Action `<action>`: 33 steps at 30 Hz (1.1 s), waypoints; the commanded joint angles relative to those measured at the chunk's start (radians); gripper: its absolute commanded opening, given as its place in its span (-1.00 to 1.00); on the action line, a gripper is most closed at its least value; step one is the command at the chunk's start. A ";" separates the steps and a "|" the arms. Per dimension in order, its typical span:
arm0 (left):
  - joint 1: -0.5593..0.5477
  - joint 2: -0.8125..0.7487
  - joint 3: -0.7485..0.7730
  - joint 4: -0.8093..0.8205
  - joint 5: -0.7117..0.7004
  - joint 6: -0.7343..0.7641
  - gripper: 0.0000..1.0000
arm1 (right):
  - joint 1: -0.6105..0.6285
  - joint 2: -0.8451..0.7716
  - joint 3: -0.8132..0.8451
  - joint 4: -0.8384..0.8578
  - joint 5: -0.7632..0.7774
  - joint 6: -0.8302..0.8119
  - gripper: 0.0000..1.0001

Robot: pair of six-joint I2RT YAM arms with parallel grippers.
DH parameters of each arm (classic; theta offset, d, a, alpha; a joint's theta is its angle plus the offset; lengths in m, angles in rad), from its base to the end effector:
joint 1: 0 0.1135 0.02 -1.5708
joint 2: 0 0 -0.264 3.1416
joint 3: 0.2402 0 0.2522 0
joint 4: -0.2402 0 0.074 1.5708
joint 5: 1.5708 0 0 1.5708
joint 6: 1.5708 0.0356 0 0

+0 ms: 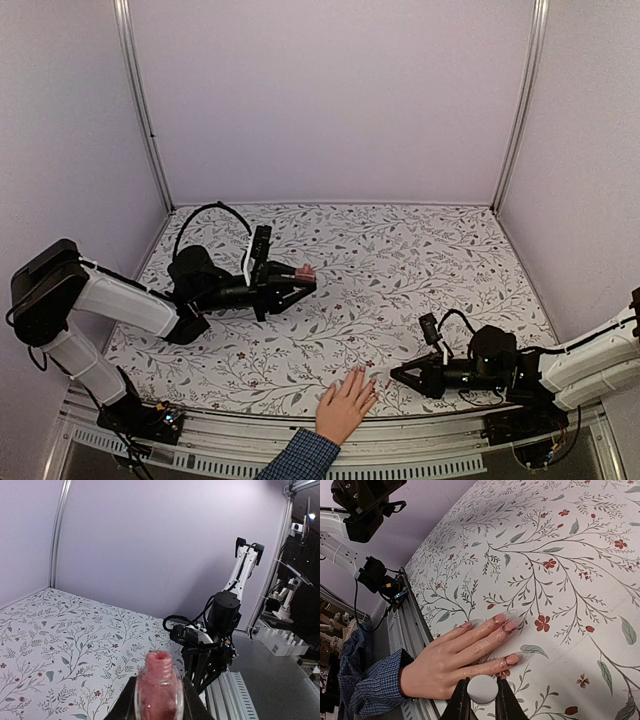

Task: Paint the nails
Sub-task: Paint the nail polish on the nail.

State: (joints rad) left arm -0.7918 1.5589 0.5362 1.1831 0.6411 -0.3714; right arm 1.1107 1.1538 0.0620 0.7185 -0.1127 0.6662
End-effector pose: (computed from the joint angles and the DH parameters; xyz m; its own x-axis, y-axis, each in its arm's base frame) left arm 0.1935 -0.2263 0.2160 -0.2530 -0.1578 -0.9545 0.9587 0.0919 -0.2692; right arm 0.0768 0.1640 0.1253 -0.7063 -0.0422 -0.7067 -0.6364 0.4751 0.6077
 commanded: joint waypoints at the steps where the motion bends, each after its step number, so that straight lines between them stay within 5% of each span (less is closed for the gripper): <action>1: 0.014 0.008 -0.003 0.021 -0.001 -0.006 -1.00 | 0.018 0.010 0.022 0.010 0.043 0.021 -1.00; 33: 0.014 0.021 -0.001 0.019 -0.002 0.000 -1.00 | 0.054 0.118 0.043 0.087 0.062 0.036 -1.00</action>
State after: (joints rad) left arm -0.7914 1.5669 0.5358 1.1839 0.6403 -0.3714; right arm 1.1526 1.2625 0.0826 0.7757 -0.0795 0.6933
